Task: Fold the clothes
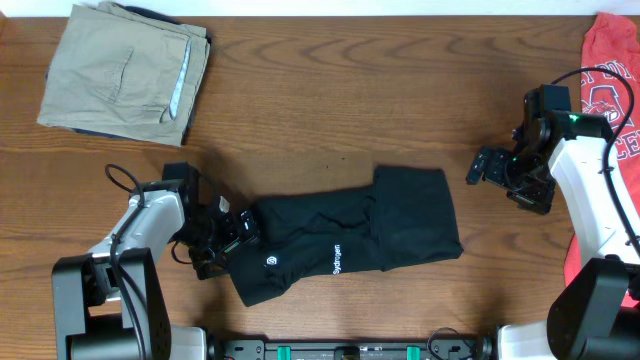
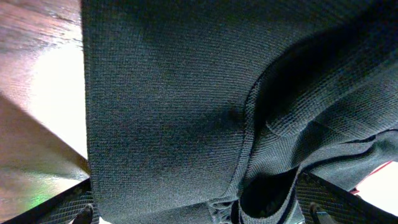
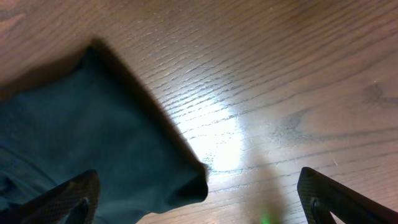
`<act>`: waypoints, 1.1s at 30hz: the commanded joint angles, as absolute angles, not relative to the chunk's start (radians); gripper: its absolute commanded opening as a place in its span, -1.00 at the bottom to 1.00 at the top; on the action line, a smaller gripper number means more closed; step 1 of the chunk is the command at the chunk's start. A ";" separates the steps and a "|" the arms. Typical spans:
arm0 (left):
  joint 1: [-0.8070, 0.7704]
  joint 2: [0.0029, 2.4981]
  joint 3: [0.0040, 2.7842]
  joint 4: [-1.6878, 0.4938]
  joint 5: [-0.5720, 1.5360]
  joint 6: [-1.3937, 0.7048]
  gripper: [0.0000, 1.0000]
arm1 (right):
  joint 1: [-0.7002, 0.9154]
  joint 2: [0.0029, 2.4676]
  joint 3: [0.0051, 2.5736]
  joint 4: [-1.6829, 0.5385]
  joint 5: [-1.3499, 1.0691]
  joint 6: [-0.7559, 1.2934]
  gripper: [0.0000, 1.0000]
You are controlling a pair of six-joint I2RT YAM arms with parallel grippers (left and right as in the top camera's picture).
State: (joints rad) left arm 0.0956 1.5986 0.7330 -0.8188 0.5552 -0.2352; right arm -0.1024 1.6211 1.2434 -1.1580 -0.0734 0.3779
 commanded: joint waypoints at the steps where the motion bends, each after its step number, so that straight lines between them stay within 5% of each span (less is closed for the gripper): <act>1: 0.083 1.633 0.684 -0.734 0.562 -0.170 0.93 | -0.097 1.616 1.254 -1.156 -0.084 0.369 0.99; 12: -0.051 1.633 0.682 -0.641 0.572 -0.234 0.46 | -0.097 1.616 1.254 -1.156 -0.087 0.369 0.99; 18: -0.077 1.633 0.685 -0.619 0.492 -0.292 -0.82 | -0.097 1.616 1.254 -1.160 -0.087 0.369 0.99; 19: -0.077 1.633 0.688 -0.623 0.461 -0.299 -0.88 | -0.098 1.616 1.254 -1.160 -0.087 0.369 0.97; 33: -0.077 1.633 1.116 -1.019 0.014 -0.369 -0.88 | -0.098 1.616 1.254 -1.159 -0.086 0.369 0.99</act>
